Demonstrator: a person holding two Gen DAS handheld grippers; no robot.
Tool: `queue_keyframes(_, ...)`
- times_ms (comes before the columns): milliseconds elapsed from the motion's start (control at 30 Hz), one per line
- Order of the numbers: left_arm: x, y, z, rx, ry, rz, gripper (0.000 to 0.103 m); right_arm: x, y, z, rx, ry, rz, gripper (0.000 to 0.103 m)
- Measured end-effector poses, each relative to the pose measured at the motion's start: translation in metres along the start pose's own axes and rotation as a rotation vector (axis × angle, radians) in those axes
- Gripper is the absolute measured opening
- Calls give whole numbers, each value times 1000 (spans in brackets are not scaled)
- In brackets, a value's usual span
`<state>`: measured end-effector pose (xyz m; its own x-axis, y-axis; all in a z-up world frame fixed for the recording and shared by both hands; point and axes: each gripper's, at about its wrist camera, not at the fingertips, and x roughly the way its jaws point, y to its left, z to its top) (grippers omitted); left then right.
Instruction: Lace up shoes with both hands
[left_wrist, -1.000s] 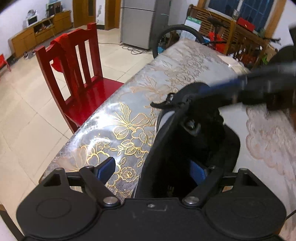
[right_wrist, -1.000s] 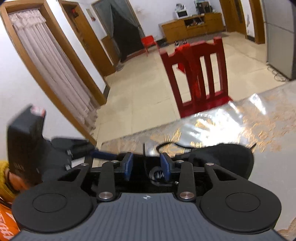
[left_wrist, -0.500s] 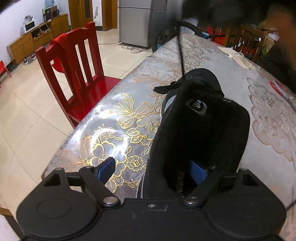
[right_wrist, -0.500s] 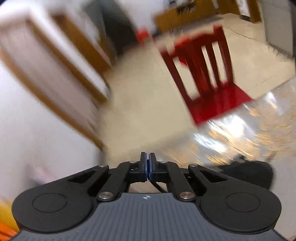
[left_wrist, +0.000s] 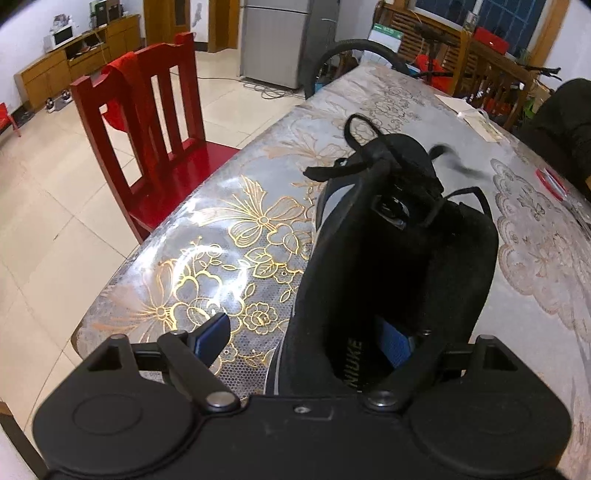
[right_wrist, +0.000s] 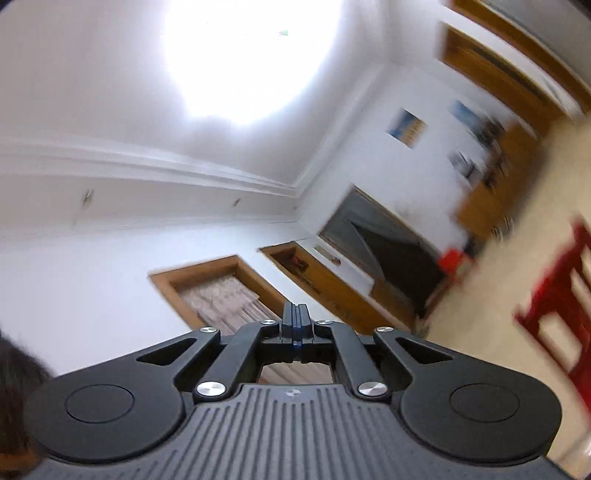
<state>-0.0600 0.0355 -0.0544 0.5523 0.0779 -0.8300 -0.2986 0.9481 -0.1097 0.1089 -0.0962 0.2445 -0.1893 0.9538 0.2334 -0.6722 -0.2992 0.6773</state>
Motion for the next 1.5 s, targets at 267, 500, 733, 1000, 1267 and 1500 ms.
queue_keyframes(267, -45, 18, 27, 6, -146, -114, 83, 8, 6, -83, -347, 290, -418, 50)
queue_keyframes(500, -26, 0, 70, 161, -151, -67, 72, -81, -83, -224, 21, 365, -975, 51)
queue_keyframes(733, 4, -44, 72, 349, -119, -12, 34, -103, -85, -266, 174, 337, -1004, 51)
queue_keyframes(1000, -6, -43, 65, 263, -169, -14, 20, -87, -78, -270, 45, 333, -975, 52)
queue_keyframes(1267, 8, -40, 78, 258, -120, -85, 22, -72, -85, -275, -19, 366, -1004, 52)
queue_keyframes(1500, -3, -32, 83, 195, -206, -136, 4, -54, -95, -280, -39, 407, -1044, 52)
